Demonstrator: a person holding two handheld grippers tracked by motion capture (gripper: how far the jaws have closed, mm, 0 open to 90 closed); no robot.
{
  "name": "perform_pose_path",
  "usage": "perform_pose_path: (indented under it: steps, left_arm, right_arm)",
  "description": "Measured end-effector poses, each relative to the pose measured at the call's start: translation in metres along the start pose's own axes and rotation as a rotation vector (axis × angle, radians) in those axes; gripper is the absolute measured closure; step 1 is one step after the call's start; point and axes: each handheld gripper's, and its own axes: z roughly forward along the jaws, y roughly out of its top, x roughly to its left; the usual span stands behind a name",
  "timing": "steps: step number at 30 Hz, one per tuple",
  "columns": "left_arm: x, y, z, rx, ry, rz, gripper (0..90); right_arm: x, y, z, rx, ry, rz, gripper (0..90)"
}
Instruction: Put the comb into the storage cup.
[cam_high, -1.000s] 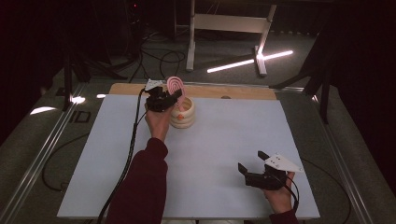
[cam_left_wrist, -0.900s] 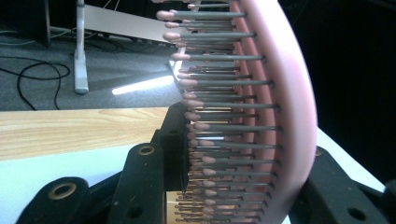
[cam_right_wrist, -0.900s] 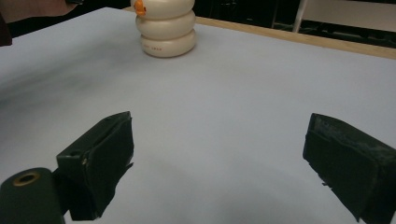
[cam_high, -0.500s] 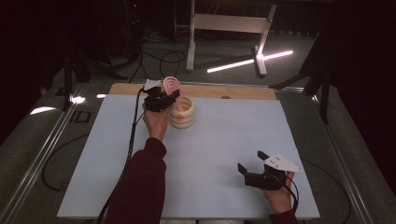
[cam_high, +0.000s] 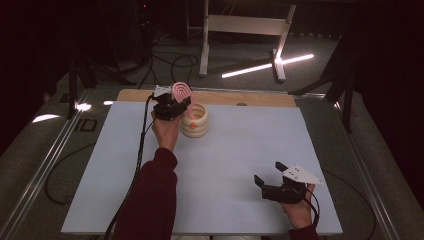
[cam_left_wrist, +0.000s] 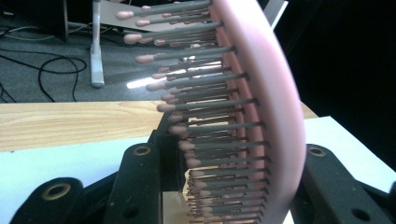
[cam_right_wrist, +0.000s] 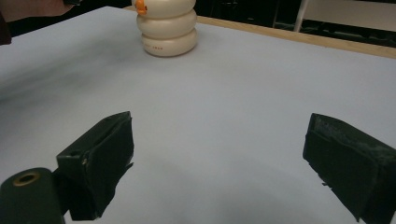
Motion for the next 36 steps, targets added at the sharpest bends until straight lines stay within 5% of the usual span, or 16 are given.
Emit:
perform_pose_path:
  steps: [36]
  left_arm:
    - [0.0087,-0.0052,-0.0022,0.027,0.028,-0.002,45.1]
  right_arm:
    - [0.0012,0.0001,0.0002,0.003,0.001,-0.005,8.6]
